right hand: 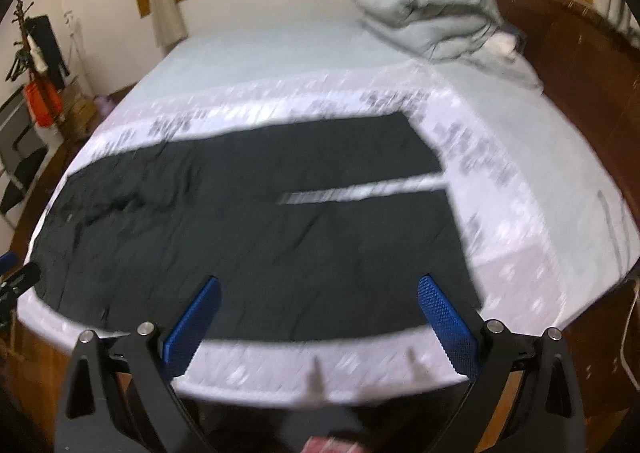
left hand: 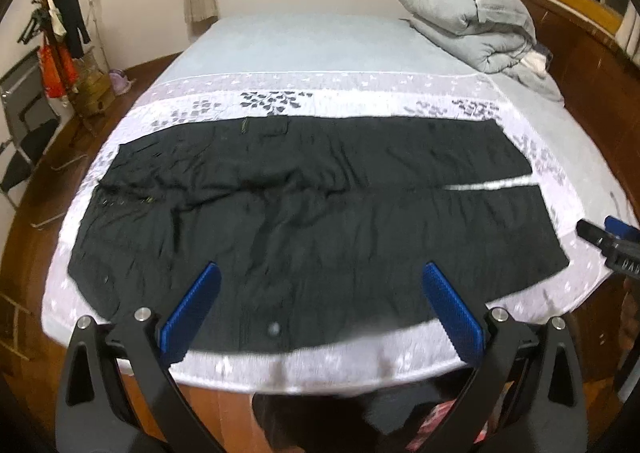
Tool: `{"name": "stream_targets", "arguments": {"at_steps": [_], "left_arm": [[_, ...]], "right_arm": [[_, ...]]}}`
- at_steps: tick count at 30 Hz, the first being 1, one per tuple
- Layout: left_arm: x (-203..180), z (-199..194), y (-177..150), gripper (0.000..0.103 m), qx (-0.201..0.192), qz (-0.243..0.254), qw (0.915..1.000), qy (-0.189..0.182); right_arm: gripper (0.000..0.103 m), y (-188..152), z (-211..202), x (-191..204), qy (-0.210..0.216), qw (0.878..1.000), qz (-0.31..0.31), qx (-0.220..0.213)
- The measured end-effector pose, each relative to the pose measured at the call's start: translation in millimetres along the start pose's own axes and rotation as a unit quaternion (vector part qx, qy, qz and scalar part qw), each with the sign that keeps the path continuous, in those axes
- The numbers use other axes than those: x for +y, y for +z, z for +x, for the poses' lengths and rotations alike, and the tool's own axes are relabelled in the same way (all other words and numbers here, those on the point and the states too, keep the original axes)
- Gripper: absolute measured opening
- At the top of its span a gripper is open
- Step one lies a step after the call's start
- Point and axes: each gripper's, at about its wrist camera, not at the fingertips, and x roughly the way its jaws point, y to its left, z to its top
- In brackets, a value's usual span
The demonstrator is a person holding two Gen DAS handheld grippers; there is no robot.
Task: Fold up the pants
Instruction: 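Lower both grippers onto the trouser leg hems and close on them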
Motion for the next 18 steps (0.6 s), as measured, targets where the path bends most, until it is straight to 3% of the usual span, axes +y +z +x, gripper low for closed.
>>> {"name": "stream_targets", "arguments": {"at_steps": [3,6,11,14,18], "left_arm": [[1.9,18.2,25.4,0.100,0.007,0.004,1.0000,-0.001],[3.3,45.2,53.0,0.100,0.022,0.006,0.9997,0.002],[6.0,105.4,106.7,0.100,0.064,0.017,0.9967,-0.048],[0.2,155.9,144.6,0.100,0.096,0.037,0.9904,-0.092],[-18.6,223.7,184.5,0.100,0.116,0.072,0.9838,-0.116]], "right_arm": [[0.099,30.5,13.6,-17.6,0.009,1.000,-0.017,-0.008],[0.099,61.8,49.4,-39.6,0.024,0.999,-0.025,0.014],[0.099,105.7,127.7,-87.1,0.034,0.997,-0.002,0.074],[0.099,121.1,177.9,-106.3,0.017,0.994,-0.026,0.105],[0.099,137.5,241.4,-126.1,0.009,0.988,-0.064,0.140]]}}
